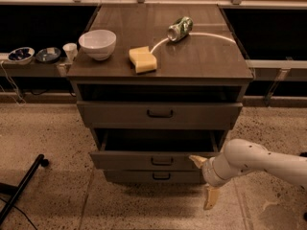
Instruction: Open middle drawer
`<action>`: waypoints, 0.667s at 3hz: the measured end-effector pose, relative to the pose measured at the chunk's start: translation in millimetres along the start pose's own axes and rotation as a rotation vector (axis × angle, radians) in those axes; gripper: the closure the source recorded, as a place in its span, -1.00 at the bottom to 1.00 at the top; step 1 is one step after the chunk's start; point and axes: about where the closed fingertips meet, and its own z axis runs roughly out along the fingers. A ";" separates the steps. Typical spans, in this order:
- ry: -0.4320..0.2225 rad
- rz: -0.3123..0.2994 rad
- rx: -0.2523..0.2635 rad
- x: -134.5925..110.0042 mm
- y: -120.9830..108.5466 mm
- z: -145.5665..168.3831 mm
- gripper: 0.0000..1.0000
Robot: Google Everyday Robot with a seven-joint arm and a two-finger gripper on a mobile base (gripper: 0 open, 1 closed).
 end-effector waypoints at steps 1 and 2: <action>0.027 0.002 -0.002 1.2 -32.8 7.9 -1.00; 0.060 0.030 0.016 9.4 -67.8 13.9 -1.00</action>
Offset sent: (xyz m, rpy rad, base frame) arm 0.1185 0.0029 -0.0056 -0.0907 -0.0254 -0.0997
